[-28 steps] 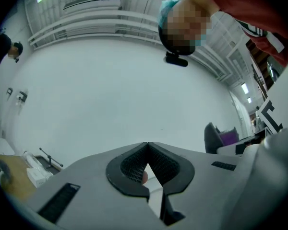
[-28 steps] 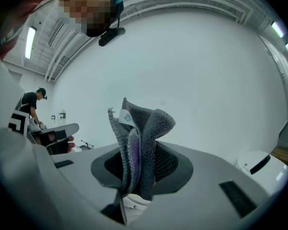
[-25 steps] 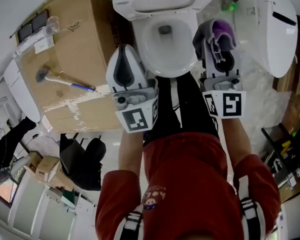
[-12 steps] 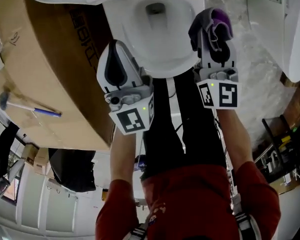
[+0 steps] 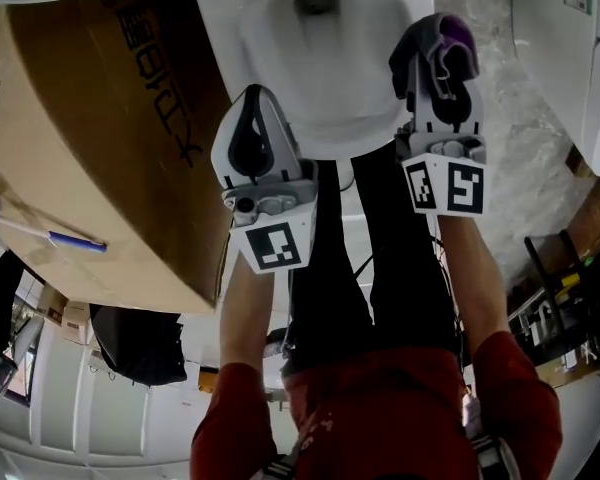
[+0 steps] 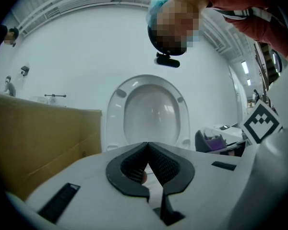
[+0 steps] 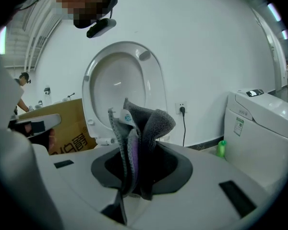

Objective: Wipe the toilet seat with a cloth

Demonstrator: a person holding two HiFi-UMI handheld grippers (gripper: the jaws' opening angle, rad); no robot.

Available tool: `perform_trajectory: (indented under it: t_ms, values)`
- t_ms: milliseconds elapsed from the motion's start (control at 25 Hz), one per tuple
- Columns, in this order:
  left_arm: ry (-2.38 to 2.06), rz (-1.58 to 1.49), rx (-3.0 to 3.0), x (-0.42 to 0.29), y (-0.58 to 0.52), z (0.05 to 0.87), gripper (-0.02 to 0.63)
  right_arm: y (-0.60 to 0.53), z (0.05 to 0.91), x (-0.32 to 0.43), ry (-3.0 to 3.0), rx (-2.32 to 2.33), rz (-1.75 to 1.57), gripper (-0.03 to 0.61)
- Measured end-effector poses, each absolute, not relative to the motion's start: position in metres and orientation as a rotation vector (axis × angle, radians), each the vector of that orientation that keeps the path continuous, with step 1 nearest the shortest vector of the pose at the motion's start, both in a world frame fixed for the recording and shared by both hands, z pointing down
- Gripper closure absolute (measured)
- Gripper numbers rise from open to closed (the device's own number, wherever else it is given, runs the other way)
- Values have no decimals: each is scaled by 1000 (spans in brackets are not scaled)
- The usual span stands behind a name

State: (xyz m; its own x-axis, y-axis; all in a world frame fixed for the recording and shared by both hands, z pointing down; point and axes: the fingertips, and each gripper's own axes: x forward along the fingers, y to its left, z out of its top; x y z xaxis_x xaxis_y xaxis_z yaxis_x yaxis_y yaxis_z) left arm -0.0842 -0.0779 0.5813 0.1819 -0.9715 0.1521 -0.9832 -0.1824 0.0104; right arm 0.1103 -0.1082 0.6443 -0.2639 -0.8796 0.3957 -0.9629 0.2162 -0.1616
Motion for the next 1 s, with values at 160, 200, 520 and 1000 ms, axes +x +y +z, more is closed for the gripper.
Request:
perform_trajectory:
  t_ms: [160, 200, 520, 1000]
  values:
    - [-1917, 179, 2358, -88, -78, 577, 600, -145, 654, 111, -2248, 1723, 515, 482]
    - [-1913, 179, 2359, -89, -78, 576, 600, -156, 657, 110, -2248, 1709, 498, 482]
    - [-1927, 187, 2337, -101, -78, 577, 600, -228, 672, 107, -2178, 1749, 367, 482]
    - [-2000, 172, 2273, -135, -71, 578, 600, -227, 692, 63, -2159, 1699, 534, 482]
